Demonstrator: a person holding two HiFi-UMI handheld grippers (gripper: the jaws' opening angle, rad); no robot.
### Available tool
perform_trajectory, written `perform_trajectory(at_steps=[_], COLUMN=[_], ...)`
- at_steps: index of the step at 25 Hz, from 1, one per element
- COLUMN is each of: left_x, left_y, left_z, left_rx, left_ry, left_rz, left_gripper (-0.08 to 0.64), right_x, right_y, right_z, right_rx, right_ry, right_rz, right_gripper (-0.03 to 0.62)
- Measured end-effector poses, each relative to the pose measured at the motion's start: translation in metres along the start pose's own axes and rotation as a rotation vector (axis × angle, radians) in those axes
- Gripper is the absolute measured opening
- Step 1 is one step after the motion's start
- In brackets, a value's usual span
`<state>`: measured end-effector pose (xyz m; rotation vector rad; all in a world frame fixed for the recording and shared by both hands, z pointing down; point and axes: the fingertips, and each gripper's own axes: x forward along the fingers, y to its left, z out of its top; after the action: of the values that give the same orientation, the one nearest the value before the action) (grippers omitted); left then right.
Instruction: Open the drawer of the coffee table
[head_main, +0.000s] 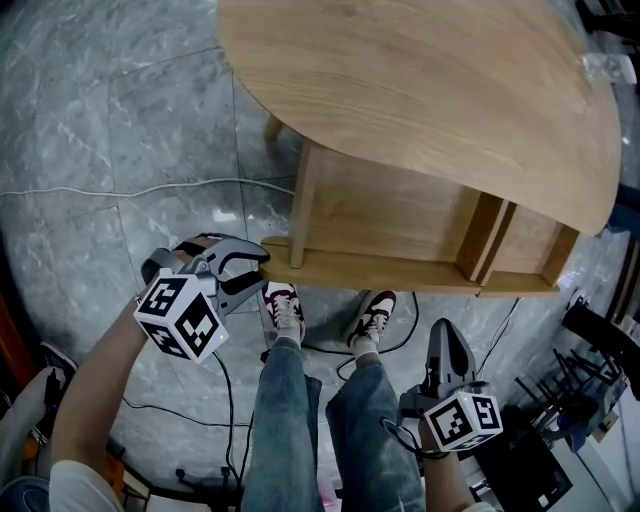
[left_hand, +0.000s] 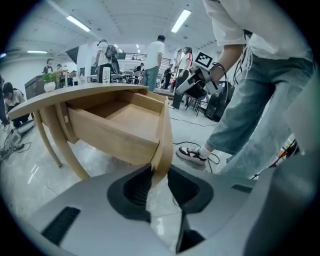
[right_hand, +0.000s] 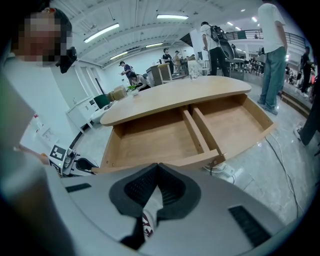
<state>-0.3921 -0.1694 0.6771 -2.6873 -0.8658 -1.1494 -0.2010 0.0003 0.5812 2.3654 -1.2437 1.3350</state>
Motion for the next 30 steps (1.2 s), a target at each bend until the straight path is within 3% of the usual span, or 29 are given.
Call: perform_trajectory(at_steps=[7,12,20,24,27,30], left_x=[0.001,0.002,-0.016,-0.062,-0.114,-0.177], left_y=[0.001,0.003,0.003,0.019,0.021,0.031], left_z=[-0.002,-0.007,-0.017,0.022,0.100,0.192], left_rx=[-0.051,-0.133,-0.276,-0.377,-0.509,-0.631], left_ry=[0.001,0.023,0.085,0.006,-0.149,-0.323], left_rz=[-0.014,-0.015,0.058,0.199,0.361,0.573], left_gripper=[0.099,0.117,0.115,0.117,0.117,0.094], right_x=[-0.002,-0.008,-0.035,-0.056,-0.099,-0.148], right_y=[-0.002,-0.004,-0.014,-0.025,-0.040,-0.053], right_z=[0.001,0.007,0.027,0.061,0.103,0.165], right_rx=[0.004,-0.001,-0.033,-0.053,-0.051,-0.073], right_ry=[-0.009,-0.024,-0.061,-0.129,-0.177,-0.269], right_rz=[0.004,0.007,0.014,0.013,-0.002,-0.022], right_gripper=[0.000,0.000,0.000,0.000,0.000,0.000])
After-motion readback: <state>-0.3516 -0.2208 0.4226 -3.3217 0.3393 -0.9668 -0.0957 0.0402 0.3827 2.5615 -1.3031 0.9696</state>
